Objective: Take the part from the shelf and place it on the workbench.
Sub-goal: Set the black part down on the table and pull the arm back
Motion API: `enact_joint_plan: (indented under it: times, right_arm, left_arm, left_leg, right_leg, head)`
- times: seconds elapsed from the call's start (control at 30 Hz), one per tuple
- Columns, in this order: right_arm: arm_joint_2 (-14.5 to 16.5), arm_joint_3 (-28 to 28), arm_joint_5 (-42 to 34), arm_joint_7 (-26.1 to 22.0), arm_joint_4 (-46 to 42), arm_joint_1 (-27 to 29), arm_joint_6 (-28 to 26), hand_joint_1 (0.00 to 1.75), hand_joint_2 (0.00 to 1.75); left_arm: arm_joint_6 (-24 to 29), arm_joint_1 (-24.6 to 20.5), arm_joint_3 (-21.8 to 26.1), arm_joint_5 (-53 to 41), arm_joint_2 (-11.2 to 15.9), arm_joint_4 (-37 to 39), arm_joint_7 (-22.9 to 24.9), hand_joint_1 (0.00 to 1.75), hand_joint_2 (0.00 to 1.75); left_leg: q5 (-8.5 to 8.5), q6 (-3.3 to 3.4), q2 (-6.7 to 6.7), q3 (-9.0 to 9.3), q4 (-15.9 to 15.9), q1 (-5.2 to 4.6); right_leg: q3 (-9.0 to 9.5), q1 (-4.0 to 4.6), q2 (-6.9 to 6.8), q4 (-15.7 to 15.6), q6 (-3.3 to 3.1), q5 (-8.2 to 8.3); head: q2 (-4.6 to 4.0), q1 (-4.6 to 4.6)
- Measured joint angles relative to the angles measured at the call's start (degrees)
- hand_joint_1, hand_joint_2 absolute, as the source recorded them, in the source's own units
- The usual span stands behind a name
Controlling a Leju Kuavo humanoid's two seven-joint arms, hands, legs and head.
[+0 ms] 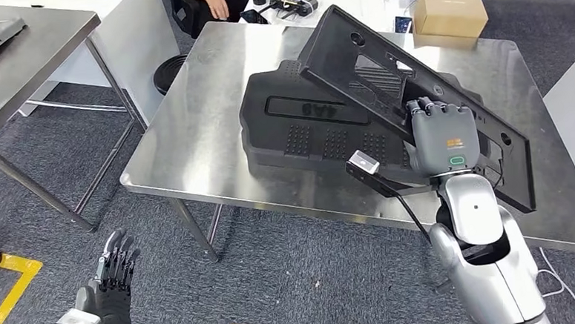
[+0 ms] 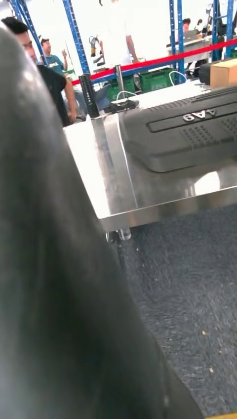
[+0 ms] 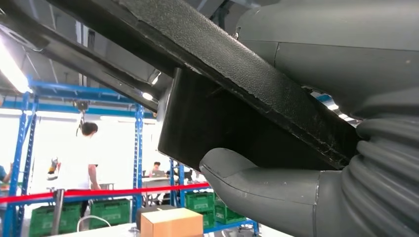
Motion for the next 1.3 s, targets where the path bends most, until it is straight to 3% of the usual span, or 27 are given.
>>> enact_joint_plan:
  times: [0.07, 0.1, 0.17, 0.23, 0.37, 0.43, 0.53, 0.57, 0.6, 0.63, 0.7, 0.77, 0.83, 0.93, 0.97, 1.03, 1.1, 1.13, 1.2, 1.23, 1.3]
  right_arm:
    - [0.0, 0.1, 0.0, 0.2, 0.9, -0.1, 0.4, 1.75, 1.75]
    - [0.0, 0.1, 0.0, 0.3, 1.3, -0.1, 0.7, 1.75, 1.75]
    - [0.0, 0.2, -0.1, 0.4, 2.2, -0.3, 1.3, 1.75, 1.75]
    - [0.0, 0.2, -0.2, 0.4, 3.1, -0.9, 1.9, 1.75, 1.75]
    - [0.0, 0.5, 0.2, 0.4, 4.7, -2.0, 3.6, 1.75, 1.75]
    - [0.1, 0.9, 0.5, 0.5, 5.7, -2.6, 4.5, 1.75, 1.75]
    - [0.1, 1.4, 0.7, 0.6, 7.3, -2.9, 5.1, 1.75, 1.75]
    - [0.1, 1.6, 0.7, 0.6, 7.7, -2.8, 5.2, 1.75, 1.75]
    - [0.1, 1.7, 0.7, 0.6, 8.1, -2.8, 5.3, 1.75, 1.75]
    - [0.1, 1.9, 0.8, 0.7, 8.4, -2.7, 5.4, 1.75, 1.75]
    - [0.1, 2.1, 0.9, 0.7, 9.0, -2.7, 5.6, 1.75, 1.75]
    - [0.1, 2.3, 1.2, 0.8, 9.9, -2.9, 5.9, 1.75, 1.75]
    - [0.1, 2.5, 1.6, 0.8, 11.0, -2.9, 6.2, 1.75, 1.75]
    - [0.1, 2.9, 1.9, 0.8, 12.5, -2.9, 6.2, 1.75, 1.75]
    - [0.1, 3.0, 2.0, 0.8, 13.0, -2.9, 6.2, 1.75, 1.75]
    - [0.1, 3.1, 2.0, 0.8, 13.7, -2.9, 6.2, 1.75, 1.75]
    - [0.1, 3.3, 2.0, 0.7, 14.3, -2.8, 6.2, 1.75, 1.75]
    - [0.1, 3.4, 2.0, 0.7, 14.6, -2.7, 6.2, 1.75, 1.75]
    - [0.2, 3.5, 2.0, 0.7, 14.9, -2.5, 6.2, 1.75, 1.75]
    - [0.2, 3.6, 2.0, 0.6, 15.1, -2.5, 6.2, 1.75, 1.75]
    - [0.2, 3.6, 2.0, 0.6, 15.3, -2.7, 6.2, 1.75, 1.75]
  left_arm:
    - [0.0, 0.0, -0.1, 0.3, 0.1, 0.0, -0.3, 0.00, 0.00]
    - [0.1, 0.0, -0.2, 0.4, 0.2, 0.0, -0.4, 0.00, 0.00]
    - [0.3, -0.1, -0.4, 0.5, 0.4, 0.0, -0.4, 0.00, 0.00]
    - [0.6, -0.3, -0.7, 0.8, 0.5, 0.1, -0.4, 0.00, 0.00]
    - [0.8, -0.6, -1.6, 2.5, 0.9, -0.3, -0.8, 0.00, 0.00]
    - [1.0, -0.7, -2.5, 4.0, 1.4, -1.2, -0.9, 0.00, 0.00]
    - [1.4, -0.7, -3.7, 5.2, 2.2, -2.4, -0.9, 0.00, 0.00]
    - [1.6, -0.7, -4.0, 5.4, 2.3, -2.6, -0.9, 0.00, 0.00]
    - [1.7, -0.7, -4.2, 5.5, 2.5, -2.7, -0.9, 0.00, 0.00]
    - [1.9, -0.7, -4.4, 5.6, 2.7, -2.8, -0.9, 0.00, 0.00]
    - [2.3, -0.7, -5.0, 5.9, 3.2, -3.0, -1.1, 0.00, 0.00]
    - [2.8, -0.7, -5.7, 6.3, 3.9, -3.3, -1.3, 0.00, 0.00]
    - [3.3, -0.7, -6.3, 6.6, 4.6, -3.4, -1.3, 0.00, 0.00]
    - [4.0, -0.7, -7.1, 6.9, 5.8, -3.5, -1.3, 0.00, 0.00]
    - [4.1, -0.7, -7.3, 6.9, 6.2, -3.5, -1.3, 0.00, 0.00]
    - [4.1, -0.6, -7.4, 6.9, 6.6, -3.5, -1.3, 0.00, 0.00]
    - [4.2, -0.5, -7.4, 6.9, 7.0, -3.5, -1.3, 0.00, 0.00]
    - [4.2, -0.4, -7.4, 6.9, 7.1, -3.4, -1.3, 0.00, 0.00]
    - [4.2, -0.4, -7.4, 6.9, 7.2, -3.4, -1.3, 0.00, 0.00]
    - [4.2, -0.4, -7.4, 6.9, 7.3, -3.4, -1.3, 0.00, 0.00]
    - [4.2, -0.3, -7.5, 6.9, 7.4, -3.3, -1.3, 0.00, 0.00]
  left_leg:
    - [-0.83, -0.21, 0.03, -3.45, 3.5, 0.11]
    - [0.40, -0.24, 0.07, -3.70, 2.3, 0.19]
    - [5.43, -0.22, 0.16, -1.48, -4.6, 0.36]
    - [8.09, 0.15, 0.22, 0.40, -10.1, 0.20]
    - [8.33, 1.82, 0.12, 1.35, -11.2, -0.10]
    - [8.13, 2.43, 0.00, 1.87, -11.3, 0.05]
    - [7.49, 2.94, -0.21, 2.16, -11.4, 0.00]
    - [7.21, 2.98, -0.31, 2.38, -11.4, -0.05]
    - [6.91, 2.97, -0.40, 2.71, -11.4, -0.09]
    - [6.56, 2.92, -0.48, 3.21, -11.4, -0.13]
    - [5.77, 2.69, -0.58, 4.36, -11.4, -0.18]
    - [5.12, 2.20, -0.66, 5.02, -11.6, -0.22]
    - [5.07, 1.58, -0.66, 5.29, -11.4, -0.27]
    - [4.01, 0.71, -0.42, 4.98, -9.2, -0.24]
    - [2.97, 0.45, -0.28, 3.96, -7.1, -0.19]
    - [0.31, 0.09, -0.07, -0.24, -0.3, -0.09]
    - [-0.52, -0.07, -0.01, -4.07, 4.1, -0.05]
    - [0.85, -0.08, 0.01, -4.47, 3.3, -0.04]
    - [6.10, 0.05, 0.05, -2.34, -3.6, -0.01]
    - [7.80, 0.12, 0.03, -1.07, -7.0, -0.08]
    - [8.48, 0.68, 0.03, 0.48, -10.5, -0.25]
  right_leg:
    - [0.63, 0.08, 0.08, 0.0, 0.04, -0.66]
    - [1.11, 0.06, 0.14, 0.1, 0.18, -1.07]
    - [2.14, -0.05, 0.24, 0.2, 0.61, -2.08]
    - [2.80, 0.03, 0.36, 0.3, 1.24, -2.93]
    - [2.95, 0.07, 0.46, 0.9, 2.65, -3.52]
    - [0.89, -0.04, 0.37, 4.6, 3.00, -4.33]
    - [-6.73, -0.11, 0.32, 16.0, 2.71, -7.50]
    - [-8.68, -0.10, 0.32, 18.1, 2.79, -7.99]
    - [-9.61, -0.10, 0.32, 18.1, 3.08, -7.52]
    - [-9.30, -0.09, 0.32, 15.7, 3.59, -5.87]
    - [-6.39, 0.05, 0.21, 7.0, 4.27, -1.08]
    - [-4.11, 0.49, -0.06, 1.4, 3.26, 0.82]
    - [-3.66, 0.88, -0.15, 0.4, 1.69, 0.46]
    - [-1.85, 0.29, -0.03, -0.1, 0.54, 0.93]
    - [-1.15, 0.11, 0.00, -0.1, 0.20, 0.88]
    - [-0.48, 0.25, 0.03, -0.1, -0.29, 0.32]
    - [0.08, 0.35, 0.13, -0.1, -0.33, -0.29]
    - [0.49, 0.35, 0.22, 0.0, -0.21, -0.66]
    - [1.60, 0.28, 0.40, 0.1, 0.16, -1.57]
    - [2.03, 0.34, 0.47, 0.3, 0.40, -1.99]
    - [2.07, 0.53, 0.52, 0.6, 0.98, -2.65]
  head:
    - [0.00, 0.01]
    - [0.00, 0.01]
    - [0.00, 0.01]
    - [0.00, -0.02]
    - [0.00, -0.02]
    - [0.00, 0.10]
    - [0.00, 0.20]
    - [0.00, 0.22]
    - [0.00, 0.25]
    - [0.00, 0.24]
    - [0.00, 0.23]
    - [0.00, 0.27]
    - [0.00, 0.28]
    - [0.00, 0.20]
    - [0.00, 0.15]
    - [0.00, 0.08]
    - [0.00, 0.09]
    - [0.00, 0.08]
    - [0.00, 0.09]
    - [0.00, 0.10]
    - [0.00, 0.10]
